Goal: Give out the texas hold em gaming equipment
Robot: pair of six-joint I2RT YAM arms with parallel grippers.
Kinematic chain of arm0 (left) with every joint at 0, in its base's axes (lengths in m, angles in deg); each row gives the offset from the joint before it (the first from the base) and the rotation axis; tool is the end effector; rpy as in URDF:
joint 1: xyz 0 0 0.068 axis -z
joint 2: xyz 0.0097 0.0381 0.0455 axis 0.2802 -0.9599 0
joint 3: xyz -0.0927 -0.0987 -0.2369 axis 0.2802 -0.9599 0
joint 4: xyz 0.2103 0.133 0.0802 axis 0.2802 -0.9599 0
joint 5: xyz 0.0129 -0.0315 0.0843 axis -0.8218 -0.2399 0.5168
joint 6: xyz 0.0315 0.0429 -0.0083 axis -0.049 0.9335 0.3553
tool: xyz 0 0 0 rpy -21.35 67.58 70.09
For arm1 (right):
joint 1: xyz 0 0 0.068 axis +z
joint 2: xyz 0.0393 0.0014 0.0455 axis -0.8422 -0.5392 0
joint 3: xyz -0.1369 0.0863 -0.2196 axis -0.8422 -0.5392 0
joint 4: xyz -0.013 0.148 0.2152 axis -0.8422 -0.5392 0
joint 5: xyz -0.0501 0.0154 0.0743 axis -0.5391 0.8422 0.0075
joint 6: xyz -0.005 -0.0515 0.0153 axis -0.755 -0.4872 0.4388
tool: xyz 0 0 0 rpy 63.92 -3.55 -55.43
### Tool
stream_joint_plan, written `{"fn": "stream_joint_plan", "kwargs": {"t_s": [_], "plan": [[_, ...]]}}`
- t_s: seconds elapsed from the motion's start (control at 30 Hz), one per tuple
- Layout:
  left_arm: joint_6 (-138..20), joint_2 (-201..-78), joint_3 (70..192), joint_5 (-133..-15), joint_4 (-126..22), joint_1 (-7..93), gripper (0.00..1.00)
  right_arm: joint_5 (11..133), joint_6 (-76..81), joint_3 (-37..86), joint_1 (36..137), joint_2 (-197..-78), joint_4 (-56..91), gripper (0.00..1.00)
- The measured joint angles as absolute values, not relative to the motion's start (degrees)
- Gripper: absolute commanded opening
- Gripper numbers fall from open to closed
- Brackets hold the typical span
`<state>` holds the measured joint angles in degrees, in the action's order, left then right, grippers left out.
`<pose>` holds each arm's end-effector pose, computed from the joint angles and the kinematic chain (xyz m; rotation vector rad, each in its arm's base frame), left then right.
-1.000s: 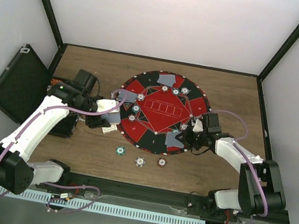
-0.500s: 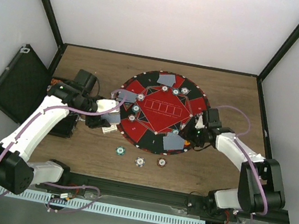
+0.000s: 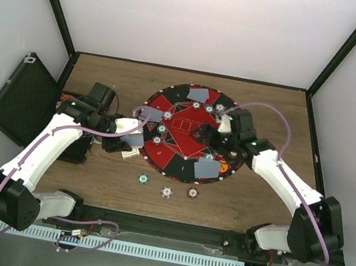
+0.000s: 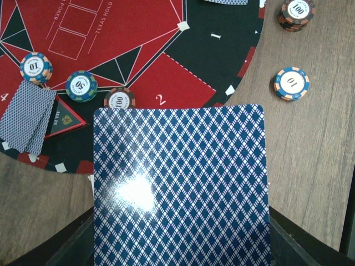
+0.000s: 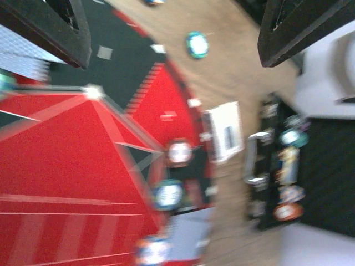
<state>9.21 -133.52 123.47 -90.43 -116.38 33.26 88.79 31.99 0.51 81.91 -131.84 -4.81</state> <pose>0.2047 -0.0782 0.3003 1.6613 2.0110 -0.3641 0.2446 0.1281 0.2487 0.0411 2.5320 0.9878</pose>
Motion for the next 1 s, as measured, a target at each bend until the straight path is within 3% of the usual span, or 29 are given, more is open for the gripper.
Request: {"fn": "stream_joint_plan", "kwargs": {"t_s": [0.37,1.0], "plan": [[9.16,-133.92,123.5,-90.63,-116.38,33.66,0.05,106.56,41.85,9.73,97.27,-147.2,13.25,0.86],[9.16,-133.89,124.33,-90.52,-116.47,33.92,0.05,114.14,48.63,18.91,103.74,-163.05,24.26,0.79]]}}
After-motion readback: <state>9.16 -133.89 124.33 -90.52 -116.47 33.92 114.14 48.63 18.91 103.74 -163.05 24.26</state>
